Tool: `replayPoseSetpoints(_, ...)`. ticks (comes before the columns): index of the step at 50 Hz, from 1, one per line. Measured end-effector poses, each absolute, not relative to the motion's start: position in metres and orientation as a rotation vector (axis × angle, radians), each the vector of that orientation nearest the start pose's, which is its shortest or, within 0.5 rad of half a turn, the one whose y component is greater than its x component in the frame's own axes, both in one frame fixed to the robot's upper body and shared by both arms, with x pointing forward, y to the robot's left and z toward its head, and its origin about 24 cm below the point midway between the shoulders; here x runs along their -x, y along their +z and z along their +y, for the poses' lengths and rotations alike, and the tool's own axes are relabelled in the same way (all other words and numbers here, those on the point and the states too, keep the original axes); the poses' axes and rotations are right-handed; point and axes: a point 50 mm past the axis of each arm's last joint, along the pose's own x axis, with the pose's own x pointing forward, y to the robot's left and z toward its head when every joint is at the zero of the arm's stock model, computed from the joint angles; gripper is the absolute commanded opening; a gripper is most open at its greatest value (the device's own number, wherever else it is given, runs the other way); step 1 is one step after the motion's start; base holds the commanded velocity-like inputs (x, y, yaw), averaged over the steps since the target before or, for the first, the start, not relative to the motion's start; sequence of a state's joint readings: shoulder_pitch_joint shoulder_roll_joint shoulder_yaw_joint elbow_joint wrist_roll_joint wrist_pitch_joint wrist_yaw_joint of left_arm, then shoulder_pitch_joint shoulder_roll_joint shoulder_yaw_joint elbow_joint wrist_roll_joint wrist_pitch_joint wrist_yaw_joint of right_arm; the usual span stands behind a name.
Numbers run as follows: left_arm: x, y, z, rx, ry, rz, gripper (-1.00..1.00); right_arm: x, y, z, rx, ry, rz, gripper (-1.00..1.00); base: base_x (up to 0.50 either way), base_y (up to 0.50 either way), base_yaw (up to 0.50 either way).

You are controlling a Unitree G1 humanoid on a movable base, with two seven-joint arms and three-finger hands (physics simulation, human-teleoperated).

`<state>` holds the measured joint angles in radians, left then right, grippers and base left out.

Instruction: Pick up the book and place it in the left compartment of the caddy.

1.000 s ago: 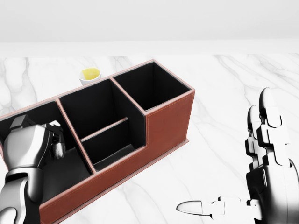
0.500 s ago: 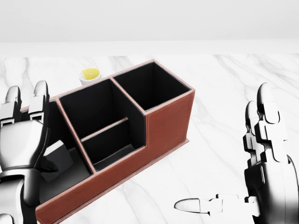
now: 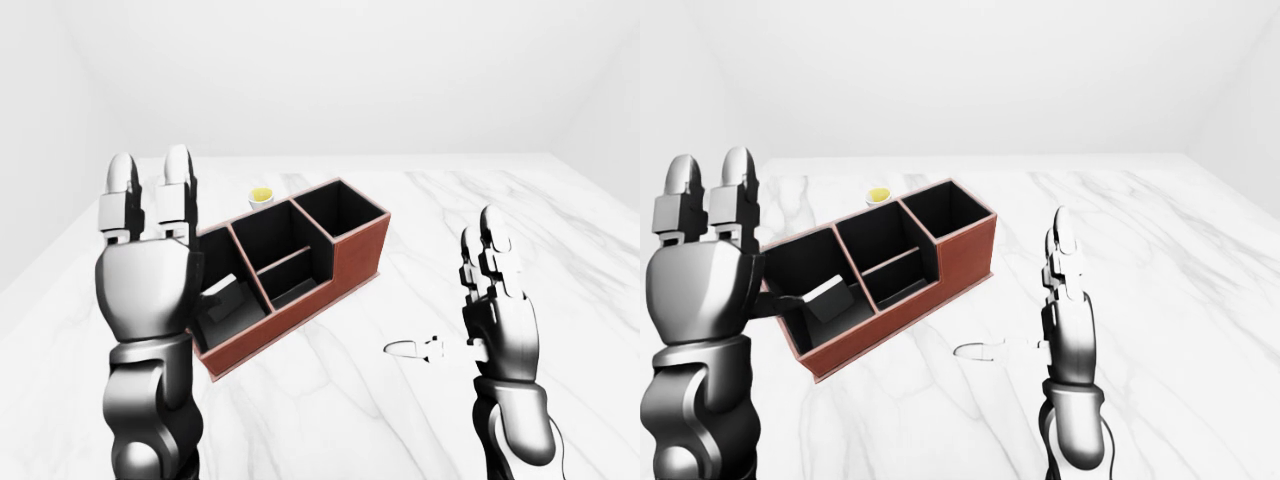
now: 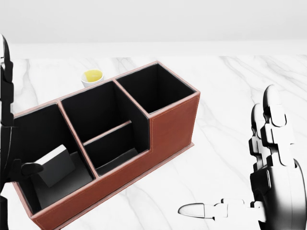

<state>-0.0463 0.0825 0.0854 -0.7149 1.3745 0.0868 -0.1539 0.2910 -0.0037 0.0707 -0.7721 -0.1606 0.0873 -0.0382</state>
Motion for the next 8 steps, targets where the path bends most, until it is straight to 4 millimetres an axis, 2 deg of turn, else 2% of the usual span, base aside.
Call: replayPoseSetpoints(8,-0.190,0.215,0.174,-1.388,0.540,-0.457,1.00,-0.177,0.147,-0.154,0.141,-0.098,-0.395,1.00,0.00,0.00,0.00)
